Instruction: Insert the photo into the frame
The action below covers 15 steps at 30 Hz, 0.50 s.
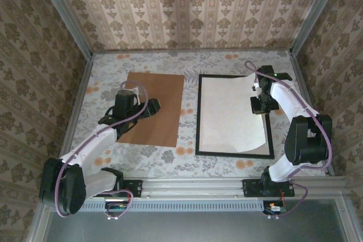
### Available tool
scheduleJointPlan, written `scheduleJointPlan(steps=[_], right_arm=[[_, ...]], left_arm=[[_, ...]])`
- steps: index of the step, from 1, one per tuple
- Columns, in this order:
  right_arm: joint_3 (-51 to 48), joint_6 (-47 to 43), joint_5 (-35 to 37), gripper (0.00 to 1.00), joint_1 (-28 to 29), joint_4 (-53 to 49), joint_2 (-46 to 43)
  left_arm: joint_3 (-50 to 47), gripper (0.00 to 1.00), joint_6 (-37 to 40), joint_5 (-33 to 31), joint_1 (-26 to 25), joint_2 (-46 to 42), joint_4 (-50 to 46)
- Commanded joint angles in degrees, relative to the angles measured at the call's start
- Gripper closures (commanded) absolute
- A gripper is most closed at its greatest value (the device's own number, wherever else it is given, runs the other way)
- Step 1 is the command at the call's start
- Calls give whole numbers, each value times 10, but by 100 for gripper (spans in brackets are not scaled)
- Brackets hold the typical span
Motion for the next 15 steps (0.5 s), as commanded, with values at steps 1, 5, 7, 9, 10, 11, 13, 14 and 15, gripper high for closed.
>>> scheduleJointPlan(steps=[1, 5, 7, 9, 10, 11, 13, 14, 15], right_arm=[[-2, 25, -6, 100, -8, 9, 2], [-19, 42, -30, 100, -20, 27, -5], [-29, 47, -42, 100, -27, 36, -10], [-36, 51, -56, 100, -29, 42, -12], [-40, 54, -61, 100, -29, 45, -13], [-43, 55, -64, 100, -30, 48, -14], [-49, 58, -68, 100, -30, 55, -14], [-51, 59, -71, 100, -31, 58, -13], [-52, 60, -75, 100, -31, 61, -11]], left_arm=[[7, 28, 10, 8, 1, 0, 2], [9, 28, 11, 8, 1, 1, 1], [10, 28, 12, 8, -1, 1, 0], [11, 28, 13, 8, 0, 2, -1], [11, 28, 13, 8, 0, 2, 0], [12, 28, 14, 8, 0, 3, 0], [13, 28, 13, 9, 0, 4, 1], [12, 28, 13, 9, 0, 4, 1], [12, 28, 13, 10, -1, 4, 2]])
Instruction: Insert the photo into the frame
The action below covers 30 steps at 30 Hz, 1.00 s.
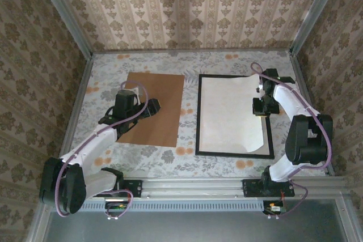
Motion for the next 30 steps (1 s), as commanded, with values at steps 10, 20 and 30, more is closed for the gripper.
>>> scheduleJointPlan(steps=[10, 20, 30], right_arm=[[-13, 20, -11, 89, -10, 21, 7], [-20, 62, 34, 51, -10, 45, 19], [-11, 91, 56, 15, -60, 133, 43]], left_arm=[[13, 28, 12, 8, -2, 1, 1], [13, 27, 12, 9, -3, 7, 0], [10, 26, 19, -1, -1, 0, -7]])
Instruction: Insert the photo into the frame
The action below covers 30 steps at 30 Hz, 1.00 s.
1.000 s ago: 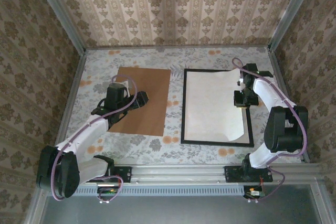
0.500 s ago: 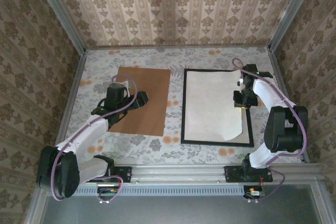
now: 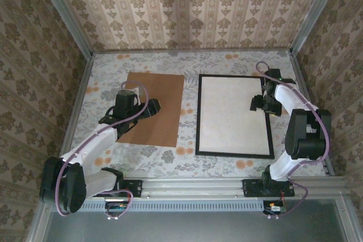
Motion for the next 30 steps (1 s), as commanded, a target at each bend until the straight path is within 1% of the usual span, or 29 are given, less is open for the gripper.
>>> scheduleJointPlan(steps=[1, 4, 8, 13, 16, 19, 22, 28, 29, 30], right_arm=[[5, 18, 13, 14, -26, 44, 15], [12, 25, -19, 13, -45, 67, 37], [11, 30, -103, 9, -70, 97, 71], [6, 33, -190, 8, -73, 129, 97], [-9, 44, -245, 9, -71, 162, 94], [-16, 46, -279, 11, -61, 172, 94], [-14, 47, -286, 11, -44, 176, 92], [13, 40, -256, 12, -34, 158, 68], [21, 41, -244, 12, -33, 144, 60], [26, 39, -210, 12, -29, 132, 53]], left_arm=[[9, 26, 19, -1, -1, -3, -5], [11, 26, 21, -3, 2, 0, -4], [10, 25, 27, -2, 8, 2, -5], [10, 25, 41, -3, 23, 7, -7], [15, 25, 57, -2, 43, 17, -19], [19, 24, 63, -2, 68, 35, -26], [22, 24, 62, -7, 92, 58, -22], [50, 20, 57, -21, 139, 116, 13], [57, 19, 57, -21, 146, 126, 21], [66, 19, 58, -26, 153, 137, 26]])
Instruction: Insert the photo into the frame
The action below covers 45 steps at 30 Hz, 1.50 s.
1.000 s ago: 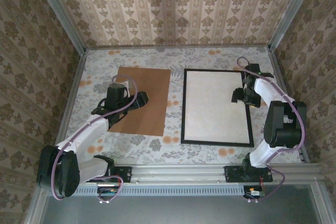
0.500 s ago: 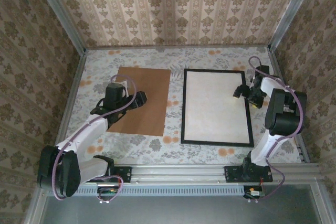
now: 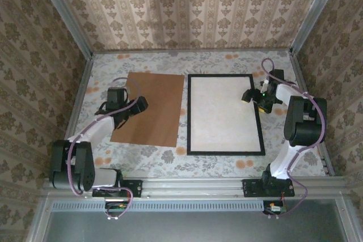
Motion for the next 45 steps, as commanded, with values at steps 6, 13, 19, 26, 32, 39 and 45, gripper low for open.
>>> scheduleJointPlan(steps=[6, 13, 19, 26, 32, 39, 45], right_arm=[[26, 8, 195, 11, 148, -28, -139], [103, 188, 146, 13, 403, 68, -57], [225, 272, 176, 14, 502, 67, 84], [308, 308, 232, 17, 536, 33, 175], [333, 320, 274, 19, 547, -3, 214], [349, 321, 308, 20, 557, -39, 238], [363, 325, 330, 20, 564, -59, 255]], left_arm=[[123, 19, 46, -5, 64, 119, -2], [267, 16, 162, 3, 105, 232, -142], [342, 12, 220, 51, 143, 297, -212], [382, 11, 236, 75, 154, 337, -246], [388, 13, 234, 105, 154, 355, -244], [386, 15, 246, 112, 154, 368, -253], [380, 16, 247, 115, 154, 366, -253]])
